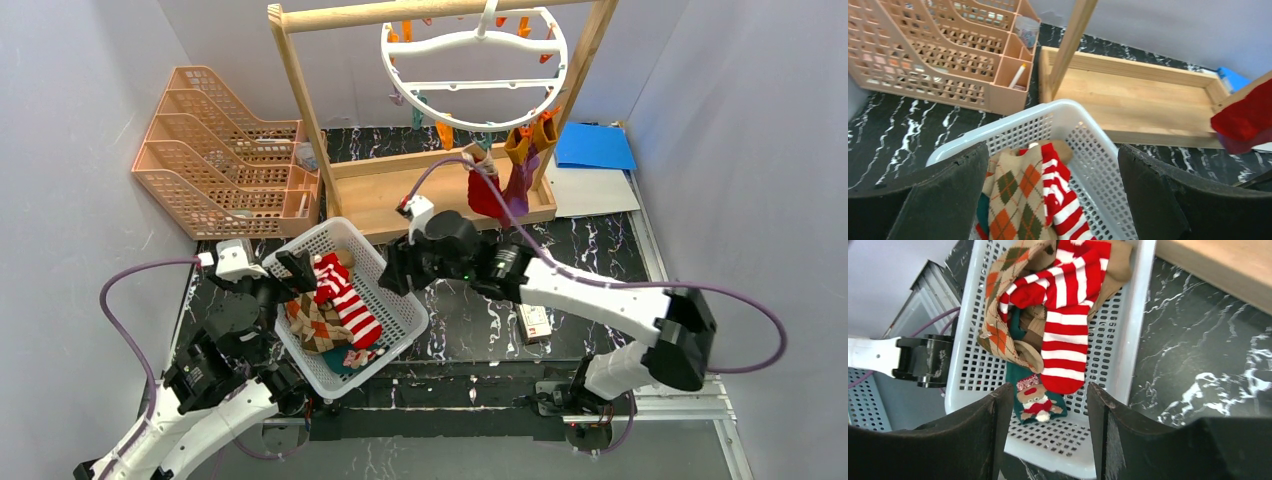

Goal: Clip the socks to the hanger
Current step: Pick up the sock from the bin.

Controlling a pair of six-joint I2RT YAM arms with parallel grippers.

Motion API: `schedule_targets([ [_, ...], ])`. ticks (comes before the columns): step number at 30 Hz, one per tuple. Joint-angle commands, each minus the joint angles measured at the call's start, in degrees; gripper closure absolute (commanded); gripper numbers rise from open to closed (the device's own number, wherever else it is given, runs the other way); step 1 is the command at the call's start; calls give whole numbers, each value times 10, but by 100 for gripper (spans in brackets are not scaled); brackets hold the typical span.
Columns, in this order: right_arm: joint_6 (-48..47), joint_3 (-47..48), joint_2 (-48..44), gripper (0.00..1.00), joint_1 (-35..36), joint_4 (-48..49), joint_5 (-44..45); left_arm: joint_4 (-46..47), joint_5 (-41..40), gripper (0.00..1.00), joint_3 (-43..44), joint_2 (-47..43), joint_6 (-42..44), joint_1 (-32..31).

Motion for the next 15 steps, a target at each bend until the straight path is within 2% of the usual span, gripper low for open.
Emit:
schedule_targets([
  [1,2,9,57,37,36,103,-31,-44,-73,2,33,5,-3,-2],
  [5,-37,57,136,34,85,99,-32,-44,-80,2,49,-21,33,-2],
  [9,-45,82,195,31,103,138,-62,-38,-87,1,68,-35,57,-2],
  [11,-59,100,222,28,115,145,-64,-37,-82,2,78,-34,65,-2],
  [13,-76,123,249,21,128,147,-50,-38,-78,2,87,-29,72,-2],
  [15,-82,137,279,19,135,153,-33,-41,-75,2,93,-24,73,-2],
])
